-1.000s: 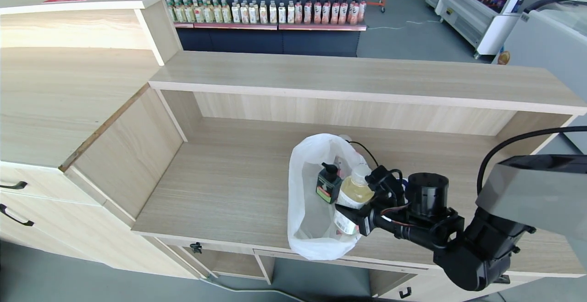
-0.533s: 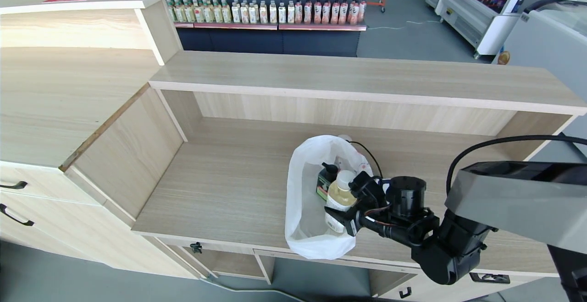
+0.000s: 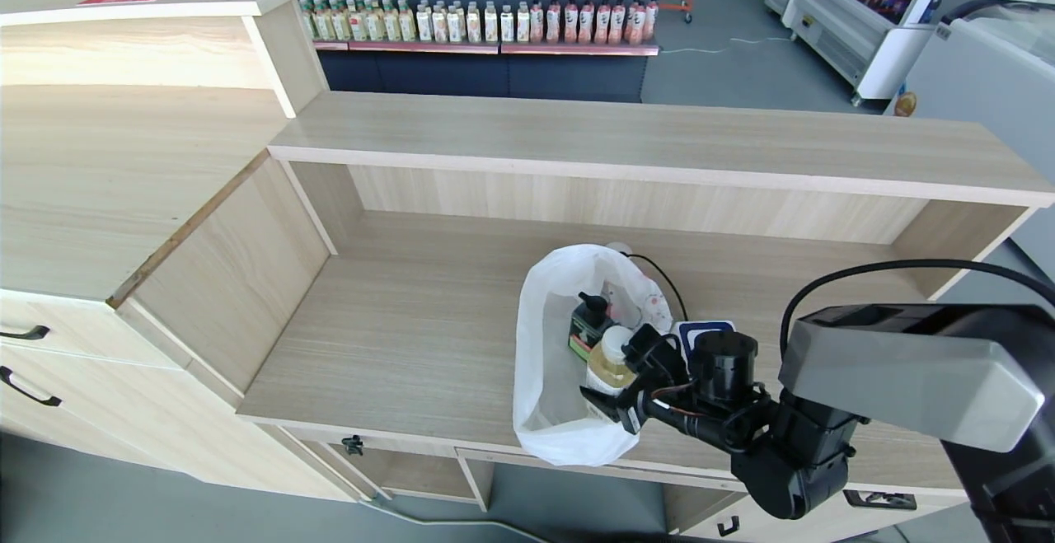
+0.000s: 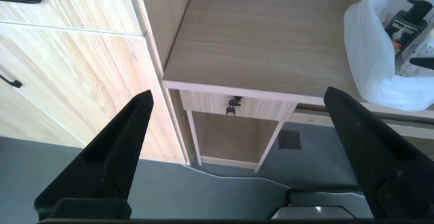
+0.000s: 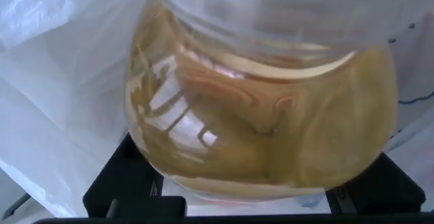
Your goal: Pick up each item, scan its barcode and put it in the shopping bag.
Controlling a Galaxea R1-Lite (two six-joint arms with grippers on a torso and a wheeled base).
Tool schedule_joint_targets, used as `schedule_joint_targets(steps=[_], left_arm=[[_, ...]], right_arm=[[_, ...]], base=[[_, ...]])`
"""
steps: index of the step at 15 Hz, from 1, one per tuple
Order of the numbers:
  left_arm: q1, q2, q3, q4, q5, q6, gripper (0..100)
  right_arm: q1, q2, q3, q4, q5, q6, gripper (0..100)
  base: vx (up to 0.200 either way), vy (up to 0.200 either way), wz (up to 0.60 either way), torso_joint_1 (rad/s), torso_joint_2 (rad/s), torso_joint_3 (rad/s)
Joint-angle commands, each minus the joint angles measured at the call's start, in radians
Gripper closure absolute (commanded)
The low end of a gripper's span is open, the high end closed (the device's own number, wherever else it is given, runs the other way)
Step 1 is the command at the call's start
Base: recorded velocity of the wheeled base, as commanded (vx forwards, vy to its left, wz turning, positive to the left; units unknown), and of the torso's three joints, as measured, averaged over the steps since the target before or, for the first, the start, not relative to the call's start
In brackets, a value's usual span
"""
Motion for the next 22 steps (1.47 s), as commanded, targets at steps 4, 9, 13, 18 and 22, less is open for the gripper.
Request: schedule_joint_targets(steps=[4,9,13,18,22], left_arm=[[0.000,0.000,0.000,0.000,0.000,0.000,0],[0.000,0.000,0.000,0.000,0.000,0.000,0],[0.000,0.000,0.000,0.000,0.000,0.000,0],[0.000,0.000,0.000,0.000,0.000,0.000,0],[0.000,0.000,0.000,0.000,0.000,0.000,0]], right_arm=[[-0.007,-0.133,0.054,0.023,0.008,0.201,0],[-0.027,-0.417,0.131,0.241,0.018,0.355,0],[-0.057,-0.614,0.200,0.284,0.010,0.427,0],[-0.255,-0.902,0.372,0.276,-0.010,0.365,0],[-0.456,-1.213,0.746,0.286,-0.167,0.338,0]], base=[[0.000,0.000,0.00,0.000,0.00,0.000],[0.000,0.000,0.00,0.000,0.00,0.000],[0.000,0.000,0.00,0.000,0.00,0.000],[0.000,0.000,0.00,0.000,0.00,0.000],[0.000,0.000,0.00,0.000,0.00,0.000]])
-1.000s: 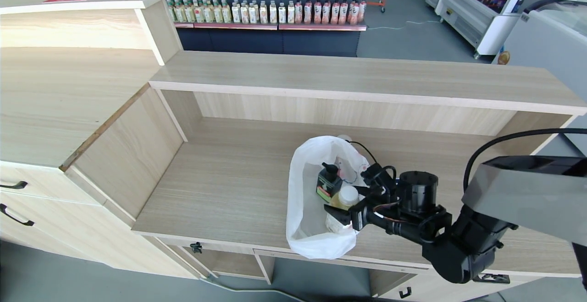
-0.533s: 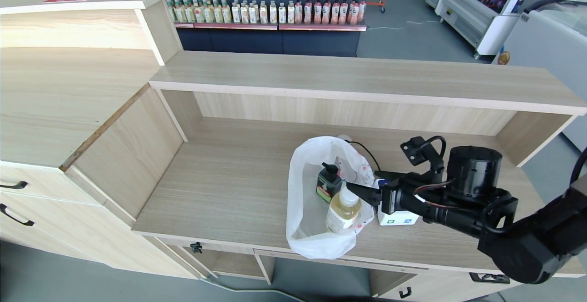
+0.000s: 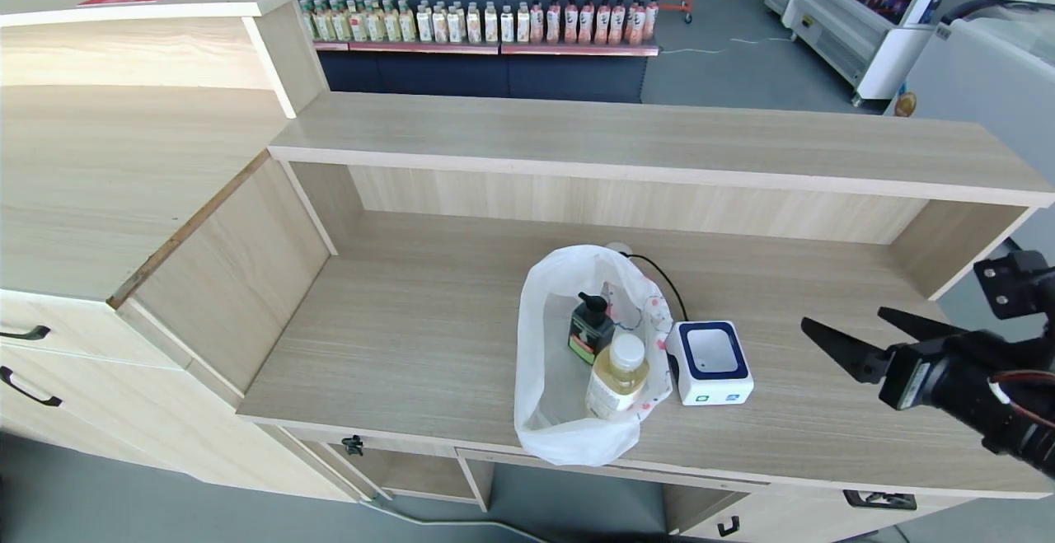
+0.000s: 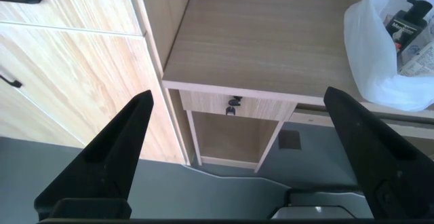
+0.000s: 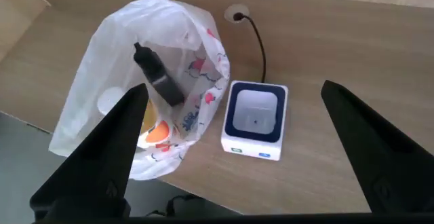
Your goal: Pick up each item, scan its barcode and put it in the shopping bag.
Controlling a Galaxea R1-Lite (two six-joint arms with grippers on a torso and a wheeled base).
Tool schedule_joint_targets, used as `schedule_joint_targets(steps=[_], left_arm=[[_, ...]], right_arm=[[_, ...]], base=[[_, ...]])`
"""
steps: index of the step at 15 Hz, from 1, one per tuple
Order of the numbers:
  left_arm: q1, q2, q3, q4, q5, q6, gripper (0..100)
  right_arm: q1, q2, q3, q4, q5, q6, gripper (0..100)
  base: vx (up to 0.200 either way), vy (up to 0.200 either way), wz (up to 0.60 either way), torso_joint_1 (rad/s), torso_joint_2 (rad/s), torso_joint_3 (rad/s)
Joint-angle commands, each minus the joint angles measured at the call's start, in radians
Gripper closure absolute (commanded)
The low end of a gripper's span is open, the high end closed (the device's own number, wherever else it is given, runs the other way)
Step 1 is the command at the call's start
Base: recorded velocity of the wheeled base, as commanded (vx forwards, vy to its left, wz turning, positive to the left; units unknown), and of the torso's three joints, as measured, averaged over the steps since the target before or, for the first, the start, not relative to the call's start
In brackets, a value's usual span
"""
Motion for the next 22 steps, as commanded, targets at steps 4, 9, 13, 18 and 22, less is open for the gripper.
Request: schedule_joint_targets(steps=[4,9,13,18,22], left_arm=[[0.001,0.000,0.000,0.000,0.000,0.000,0],[0.001,0.000,0.000,0.000,0.000,0.000,0],[0.001,0.000,0.000,0.000,0.000,0.000,0],[0.001,0.000,0.000,0.000,0.000,0.000,0],[0.001,0.000,0.000,0.000,0.000,0.000,0]], right_arm=[[-0.123,-0.580,0.203,0.423,-0.118,-0.014,0],[-0.165,-1.151,0.203,0.992,-0.126,-0.054,0],[-0.139,-1.338,0.203,1.084,-0.109,-0.098,0],[-0.094,-1.413,0.203,1.108,-0.164,-0.081,0],[-0.096,-1.413,0.203,1.108,-0.164,-0.085,0]], base=[[0.000,0.000,0.00,0.000,0.00,0.000],[0.000,0.000,0.00,0.000,0.00,0.000],[0.000,0.000,0.00,0.000,0.00,0.000],[0.000,0.000,0.00,0.000,0.00,0.000],[0.000,0.000,0.00,0.000,0.00,0.000]])
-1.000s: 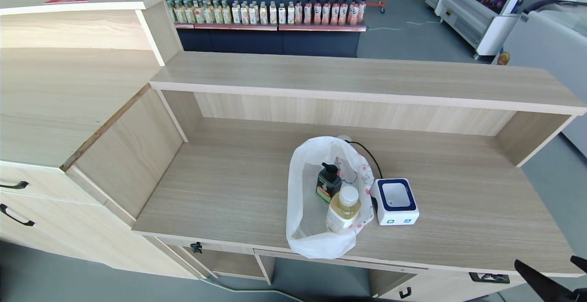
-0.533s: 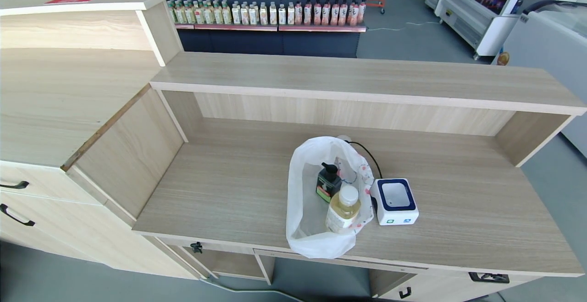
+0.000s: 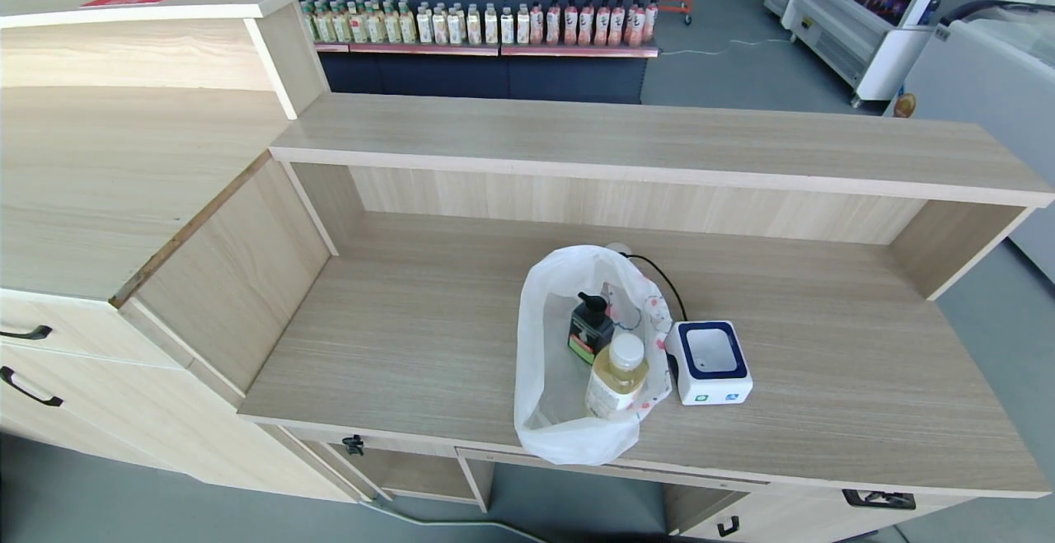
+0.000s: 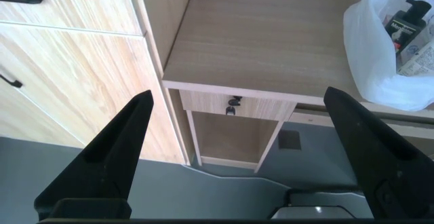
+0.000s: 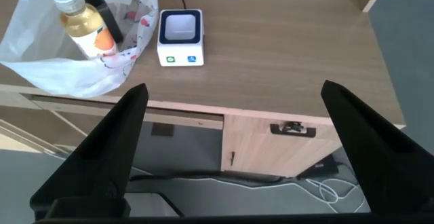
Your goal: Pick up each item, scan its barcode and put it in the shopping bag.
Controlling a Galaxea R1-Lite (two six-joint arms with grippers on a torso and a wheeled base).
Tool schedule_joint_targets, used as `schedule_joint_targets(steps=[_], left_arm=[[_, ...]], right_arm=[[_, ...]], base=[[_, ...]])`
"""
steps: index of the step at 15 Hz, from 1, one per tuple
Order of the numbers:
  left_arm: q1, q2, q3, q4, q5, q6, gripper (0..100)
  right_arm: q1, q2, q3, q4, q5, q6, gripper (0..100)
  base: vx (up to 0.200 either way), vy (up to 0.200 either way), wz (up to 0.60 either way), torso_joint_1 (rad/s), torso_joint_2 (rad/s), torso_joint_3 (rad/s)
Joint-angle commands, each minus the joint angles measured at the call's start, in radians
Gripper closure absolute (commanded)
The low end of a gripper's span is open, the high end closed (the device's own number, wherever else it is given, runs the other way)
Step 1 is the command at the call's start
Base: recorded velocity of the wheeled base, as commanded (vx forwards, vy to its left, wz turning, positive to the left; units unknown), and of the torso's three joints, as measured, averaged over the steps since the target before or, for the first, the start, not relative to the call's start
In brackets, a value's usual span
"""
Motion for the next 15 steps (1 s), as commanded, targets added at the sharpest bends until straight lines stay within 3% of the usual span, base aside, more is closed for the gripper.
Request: schedule_joint_targets(steps=[1,12,15], left_arm=[[0.000,0.000,0.000,0.000,0.000,0.000,0],[0.000,0.006,0.000,0.000,-0.003,0.006,0],[0.000,0.001,0.000,0.000,-0.003,0.009,0]], right_arm=[[0.000,-0.003,0.000,0.001,0.001,-0.002,0],[0.000,-0.003,0.000,0.002,0.001,0.006,0],[0.000,-0.003,0.000,0.002,-0.001,0.006,0]], base=[[0.000,0.000,0.00,0.000,0.00,0.000],[0.000,0.000,0.00,0.000,0.00,0.000],[0.200,-0.200,0.00,0.002,0.00,0.011]])
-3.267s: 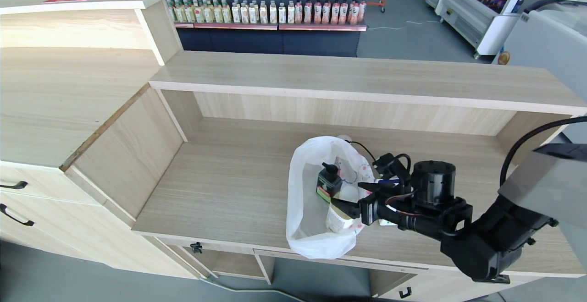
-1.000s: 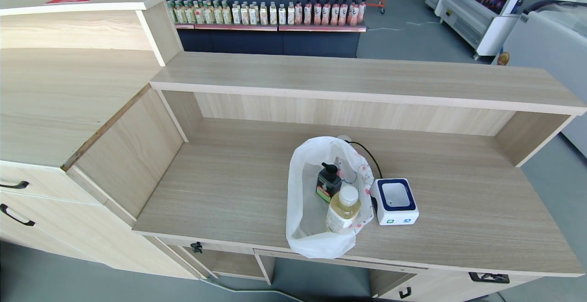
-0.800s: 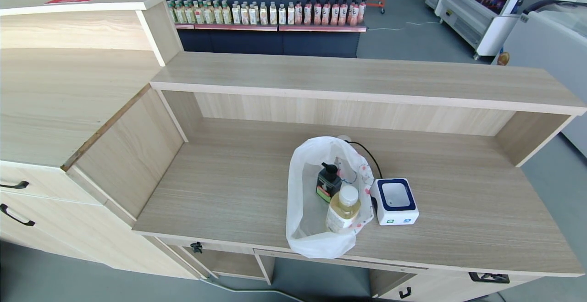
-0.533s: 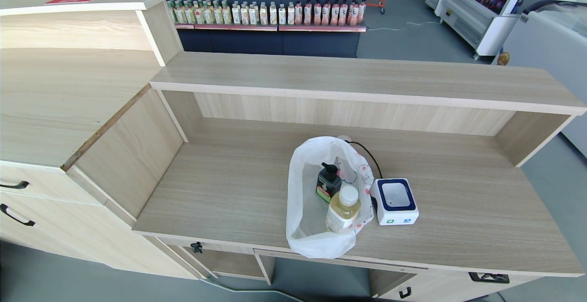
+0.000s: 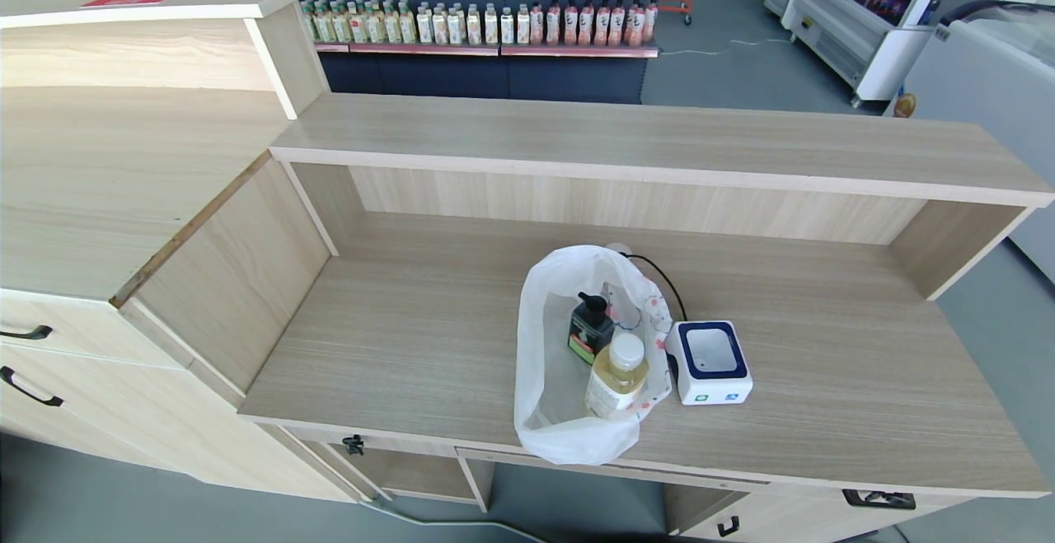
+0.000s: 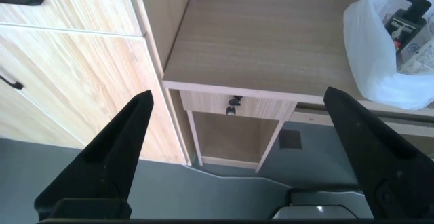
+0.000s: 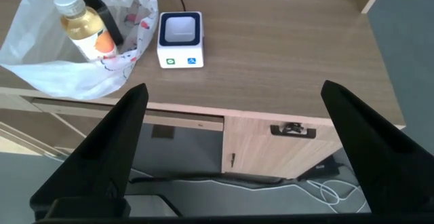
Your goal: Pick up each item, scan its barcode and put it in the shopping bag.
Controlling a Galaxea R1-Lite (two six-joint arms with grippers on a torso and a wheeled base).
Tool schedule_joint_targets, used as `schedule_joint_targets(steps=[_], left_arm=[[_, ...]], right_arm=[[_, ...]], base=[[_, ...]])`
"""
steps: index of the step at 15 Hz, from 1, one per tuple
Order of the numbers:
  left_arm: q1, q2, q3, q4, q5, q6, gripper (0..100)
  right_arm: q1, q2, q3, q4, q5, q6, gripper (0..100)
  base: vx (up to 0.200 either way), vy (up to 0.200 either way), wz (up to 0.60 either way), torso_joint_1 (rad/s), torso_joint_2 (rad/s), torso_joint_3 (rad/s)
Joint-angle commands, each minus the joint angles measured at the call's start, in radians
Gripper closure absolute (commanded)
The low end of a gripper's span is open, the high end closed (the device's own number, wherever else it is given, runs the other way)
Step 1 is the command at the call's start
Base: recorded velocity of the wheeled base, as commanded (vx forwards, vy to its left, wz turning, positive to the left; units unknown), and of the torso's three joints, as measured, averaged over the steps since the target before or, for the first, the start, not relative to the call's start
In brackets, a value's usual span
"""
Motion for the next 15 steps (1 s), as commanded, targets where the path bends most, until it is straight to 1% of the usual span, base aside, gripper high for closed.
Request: schedule_joint_targets(steps=[1,7,8,11,12,15], left_arm=[[0.001,-0.001,0.000,0.000,0.000,0.001,0],[0.001,-0.003,0.000,0.000,0.001,0.001,0],[0.001,-0.003,0.000,0.000,0.001,-0.007,0],[0.001,-0.003,0.000,0.000,0.001,-0.006,0],[0.001,-0.003,0.000,0.000,0.001,-0.006,0],[0.001,-0.003,0.000,0.000,0.001,-0.006,0]], right_arm=[[0.000,0.004,0.000,0.000,0.000,0.000,0],[0.000,0.004,0.000,0.000,0.000,-0.002,0],[0.000,0.004,0.000,0.000,0.000,-0.002,0],[0.000,0.004,0.000,-0.001,0.001,0.003,0],[0.000,0.004,0.000,-0.001,0.001,0.006,100],[0.000,0.004,0.000,0.000,0.001,0.007,100]], base=[[0.200,-0.200,0.00,-0.002,0.00,0.002],[0.200,-0.200,0.00,0.009,0.00,-0.004],[0.000,0.000,0.00,0.000,0.00,0.000],[0.000,0.000,0.00,0.000,0.00,0.000],[0.000,0.000,0.00,0.000,0.00,0.000],[0.000,0.000,0.00,0.000,0.00,0.000]])
